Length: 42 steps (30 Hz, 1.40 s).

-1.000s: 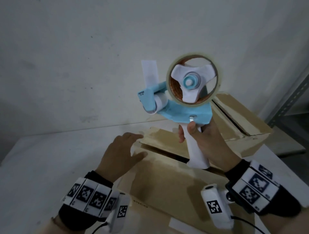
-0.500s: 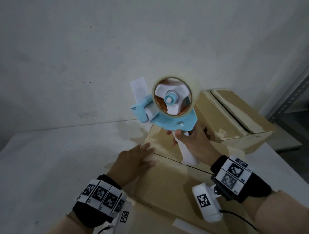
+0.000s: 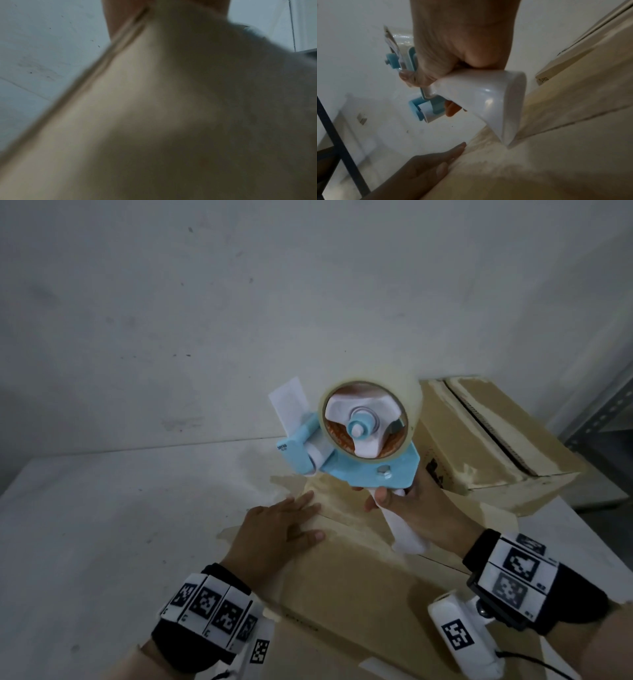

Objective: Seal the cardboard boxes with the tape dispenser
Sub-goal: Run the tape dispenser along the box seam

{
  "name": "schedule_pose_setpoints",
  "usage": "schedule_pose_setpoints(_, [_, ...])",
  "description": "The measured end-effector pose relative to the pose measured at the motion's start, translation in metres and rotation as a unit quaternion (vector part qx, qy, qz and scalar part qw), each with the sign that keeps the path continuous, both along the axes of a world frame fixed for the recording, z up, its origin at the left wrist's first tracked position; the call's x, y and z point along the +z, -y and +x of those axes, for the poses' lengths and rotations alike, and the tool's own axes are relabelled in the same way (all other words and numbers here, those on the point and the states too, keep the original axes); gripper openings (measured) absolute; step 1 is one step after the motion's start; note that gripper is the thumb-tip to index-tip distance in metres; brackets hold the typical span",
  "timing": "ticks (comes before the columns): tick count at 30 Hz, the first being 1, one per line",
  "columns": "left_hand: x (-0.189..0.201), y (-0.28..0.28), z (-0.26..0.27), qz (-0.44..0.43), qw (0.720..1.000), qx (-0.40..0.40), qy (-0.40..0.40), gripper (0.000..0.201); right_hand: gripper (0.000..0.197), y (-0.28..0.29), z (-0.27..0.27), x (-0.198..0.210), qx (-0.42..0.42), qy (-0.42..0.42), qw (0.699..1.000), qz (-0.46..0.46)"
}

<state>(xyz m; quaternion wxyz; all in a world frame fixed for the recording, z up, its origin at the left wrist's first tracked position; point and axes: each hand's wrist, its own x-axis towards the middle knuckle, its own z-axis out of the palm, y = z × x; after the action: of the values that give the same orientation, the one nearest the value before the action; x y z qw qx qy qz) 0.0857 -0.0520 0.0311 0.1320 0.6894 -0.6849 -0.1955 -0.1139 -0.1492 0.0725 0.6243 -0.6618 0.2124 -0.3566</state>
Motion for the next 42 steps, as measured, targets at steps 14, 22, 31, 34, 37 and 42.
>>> schedule_pose_setpoints(14, [0.043, 0.017, -0.001, -0.004, 0.883, 0.191, -0.43, 0.038, 0.037, -0.003, 0.002, 0.005, 0.029, 0.003, 0.999, -0.038])
schedule_pose_setpoints(22, [0.059, 0.023, 0.009, 0.016, 0.838, 0.194, -0.51, 0.023, 0.047, -0.001, 0.0, 0.002, 0.034, 0.026, 0.999, -0.008])
schedule_pose_setpoints(31, [0.059, 0.032, 0.013, 0.091, 0.771, 0.256, -0.577, 0.024, 0.03, -0.003, 0.0, -0.002, 0.068, 0.06, 0.996, 0.01])
schedule_pose_setpoints(34, [0.056, 0.035, 0.014, 0.09, 0.773, 0.263, -0.57, 0.029, 0.029, -0.003, 0.0, -0.002, 0.067, 0.059, 0.996, 0.007])
schedule_pose_setpoints(37, [0.054, 0.037, 0.017, 0.101, 0.773, 0.261, -0.57, 0.032, 0.033, -0.003, 0.0, -0.003, 0.091, 0.069, 0.993, 0.018])
schedule_pose_setpoints(42, [0.052, 0.038, 0.02, 0.111, 0.758, 0.268, -0.585, 0.034, 0.055, 0.0, -0.002, -0.007, 0.099, 0.055, 0.993, 0.025])
